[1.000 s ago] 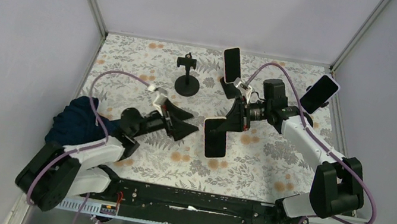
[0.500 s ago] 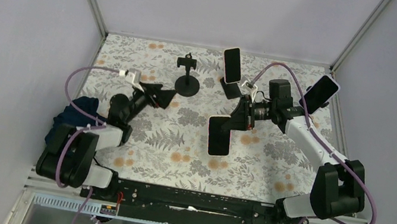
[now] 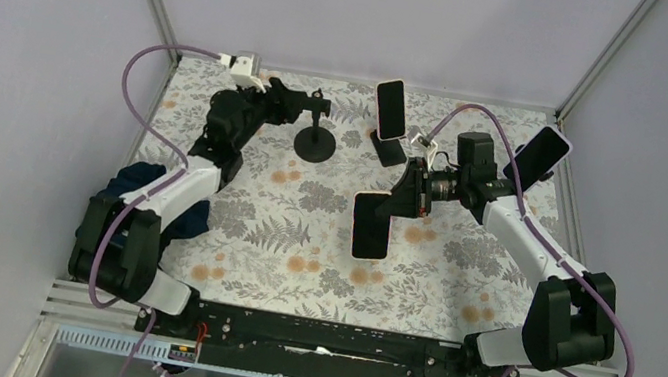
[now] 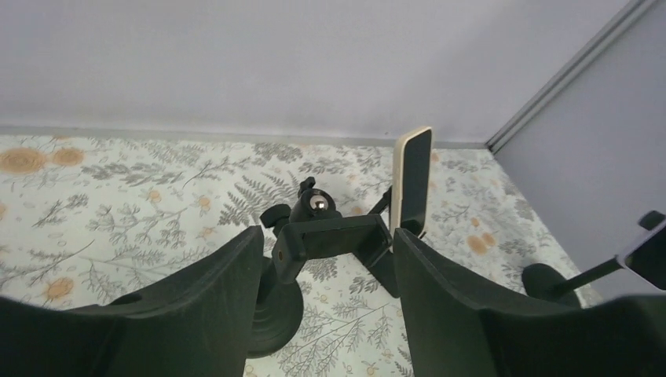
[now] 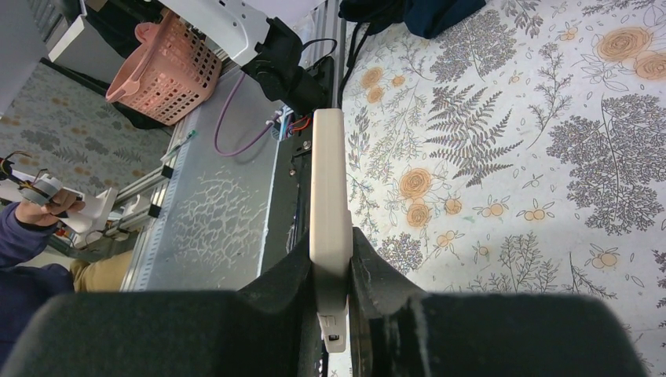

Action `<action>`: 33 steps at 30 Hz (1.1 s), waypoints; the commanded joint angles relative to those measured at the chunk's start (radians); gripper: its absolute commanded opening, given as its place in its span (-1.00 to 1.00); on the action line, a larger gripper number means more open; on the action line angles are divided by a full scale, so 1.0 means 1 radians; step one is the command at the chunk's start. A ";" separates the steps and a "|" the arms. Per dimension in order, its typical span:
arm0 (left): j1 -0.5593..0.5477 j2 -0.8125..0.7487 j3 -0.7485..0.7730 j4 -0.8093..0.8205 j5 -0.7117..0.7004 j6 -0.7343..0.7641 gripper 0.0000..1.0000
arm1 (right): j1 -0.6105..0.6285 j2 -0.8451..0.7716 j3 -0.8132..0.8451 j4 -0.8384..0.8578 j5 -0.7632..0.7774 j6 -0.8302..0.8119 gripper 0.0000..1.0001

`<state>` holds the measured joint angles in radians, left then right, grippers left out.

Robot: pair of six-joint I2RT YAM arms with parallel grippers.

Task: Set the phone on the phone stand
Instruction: Pick up the phone at the center of the board, then move the phone stand to the center of the board.

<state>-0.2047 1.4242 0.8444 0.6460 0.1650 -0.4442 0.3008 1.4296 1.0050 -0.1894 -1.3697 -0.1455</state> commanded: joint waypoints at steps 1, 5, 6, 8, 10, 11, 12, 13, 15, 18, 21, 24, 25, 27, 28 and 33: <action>-0.034 0.037 0.104 -0.287 -0.145 0.113 0.28 | -0.009 -0.041 0.035 0.037 -0.023 0.025 -1.00; -0.048 0.089 0.191 -0.386 -0.162 0.147 0.24 | -0.010 -0.038 0.034 0.045 -0.024 0.033 -1.00; -0.050 0.100 0.215 -0.400 -0.162 0.153 0.24 | -0.011 -0.037 0.033 0.045 -0.025 0.033 -1.00; -0.053 0.124 0.249 -0.421 -0.162 0.161 0.21 | -0.012 -0.040 0.033 0.045 -0.024 0.033 -1.00; -0.054 0.147 0.281 -0.440 -0.162 0.164 0.15 | -0.015 -0.040 0.032 0.045 -0.022 0.034 -1.00; -0.057 0.157 0.295 -0.455 -0.159 0.167 0.12 | -0.017 -0.040 0.032 0.047 -0.023 0.035 -1.00; -0.059 0.167 0.308 -0.466 -0.158 0.168 0.11 | -0.017 -0.040 0.032 0.046 -0.022 0.034 -1.00; -0.060 0.174 0.317 -0.473 -0.155 0.168 0.10 | -0.018 -0.040 0.032 0.047 -0.022 0.036 -1.00; -0.068 0.184 0.324 -0.479 -0.155 0.171 0.10 | -0.020 -0.040 0.032 0.048 -0.024 0.037 -1.00; -0.075 0.187 0.324 -0.485 -0.150 0.173 0.07 | -0.021 -0.039 0.030 0.050 -0.024 0.038 -1.00; -0.082 0.189 0.325 -0.494 -0.157 0.181 0.04 | -0.020 -0.037 0.030 0.053 -0.025 0.041 -1.00; -0.085 0.198 0.332 -0.505 -0.162 0.191 -0.04 | -0.020 -0.036 0.030 0.053 -0.028 0.042 -1.00; -0.085 0.202 0.337 -0.510 -0.162 0.192 -0.11 | -0.020 -0.037 0.030 0.053 -0.027 0.041 -1.00; -0.085 0.209 0.346 -0.521 -0.162 0.195 -0.19 | -0.021 -0.038 0.030 0.055 -0.026 0.041 -1.00; -0.086 0.212 0.349 -0.524 -0.162 0.198 -0.23 | -0.020 -0.039 0.030 0.054 -0.027 0.042 -1.00; -0.088 0.216 0.362 -0.541 -0.162 0.208 -0.58 | -0.022 -0.041 0.030 0.054 -0.027 0.044 -1.00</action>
<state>-0.2863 1.6257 1.1728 0.1299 0.0166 -0.2630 0.2859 1.4296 1.0050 -0.1703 -1.3693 -0.1230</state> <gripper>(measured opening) 0.272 0.207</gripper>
